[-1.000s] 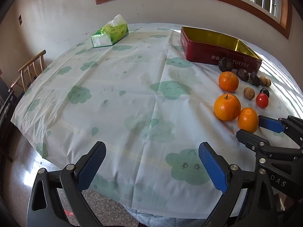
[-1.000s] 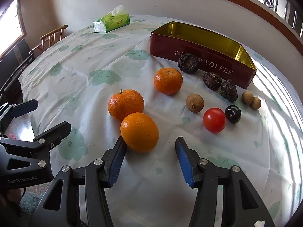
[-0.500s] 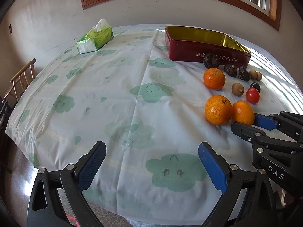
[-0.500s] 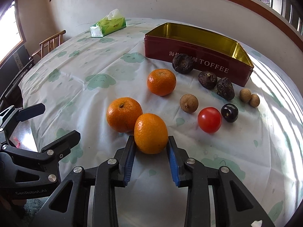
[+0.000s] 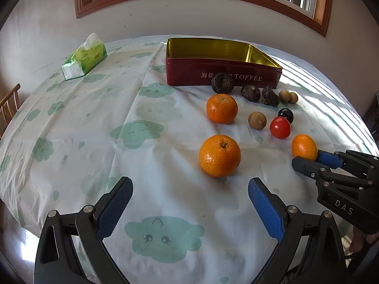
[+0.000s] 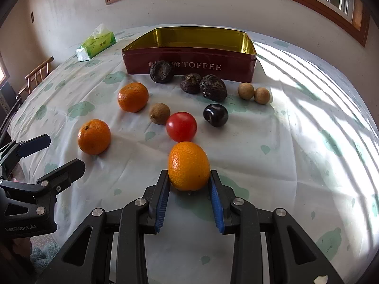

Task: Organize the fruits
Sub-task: 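Grasp another orange with the left tool while the right tool holds its orange, then carry both held oranges over the open TOFFEE tin with both tools, then lower and open the right tool in the tin while the left tool releases its orange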

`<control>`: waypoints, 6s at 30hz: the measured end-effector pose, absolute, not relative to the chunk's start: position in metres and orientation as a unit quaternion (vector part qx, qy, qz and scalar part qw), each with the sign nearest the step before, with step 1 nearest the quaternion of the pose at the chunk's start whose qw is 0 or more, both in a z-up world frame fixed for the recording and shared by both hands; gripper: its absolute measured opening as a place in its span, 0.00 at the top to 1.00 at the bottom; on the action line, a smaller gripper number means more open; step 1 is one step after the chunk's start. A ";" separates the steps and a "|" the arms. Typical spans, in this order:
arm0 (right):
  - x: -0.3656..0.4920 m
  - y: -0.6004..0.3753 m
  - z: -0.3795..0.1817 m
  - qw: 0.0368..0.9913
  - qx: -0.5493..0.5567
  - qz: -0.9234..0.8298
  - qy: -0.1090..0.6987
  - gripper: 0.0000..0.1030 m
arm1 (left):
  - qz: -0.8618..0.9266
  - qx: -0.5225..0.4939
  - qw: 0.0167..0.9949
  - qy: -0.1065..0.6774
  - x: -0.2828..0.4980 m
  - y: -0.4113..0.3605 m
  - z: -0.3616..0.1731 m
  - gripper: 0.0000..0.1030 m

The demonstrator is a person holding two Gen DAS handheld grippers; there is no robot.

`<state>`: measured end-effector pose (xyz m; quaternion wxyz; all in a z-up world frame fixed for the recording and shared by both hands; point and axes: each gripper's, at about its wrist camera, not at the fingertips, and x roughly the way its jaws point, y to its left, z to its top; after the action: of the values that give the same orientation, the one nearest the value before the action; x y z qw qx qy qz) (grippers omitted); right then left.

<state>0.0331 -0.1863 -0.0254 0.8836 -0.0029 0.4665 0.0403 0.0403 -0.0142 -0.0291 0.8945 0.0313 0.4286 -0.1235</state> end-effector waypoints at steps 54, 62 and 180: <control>0.084 -0.237 -0.028 0.894 -0.006 -0.020 0.447 0.68 | -0.155 0.043 0.889 0.429 0.077 -0.044 -0.042 0.60; 0.085 -0.237 -0.028 0.891 -0.006 -0.017 0.454 0.68 | -0.146 0.044 0.886 0.437 0.082 -0.042 -0.042 0.60; 0.241 -0.225 0.001 0.889 -0.018 0.029 0.456 0.61 | -0.100 0.060 0.892 0.437 0.264 -0.069 -0.013 0.57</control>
<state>0.2411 -0.2255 0.0012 0.8893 -0.0185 0.4560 0.0292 0.2641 -0.0690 -0.0125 0.8919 0.0595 0.4370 -0.0999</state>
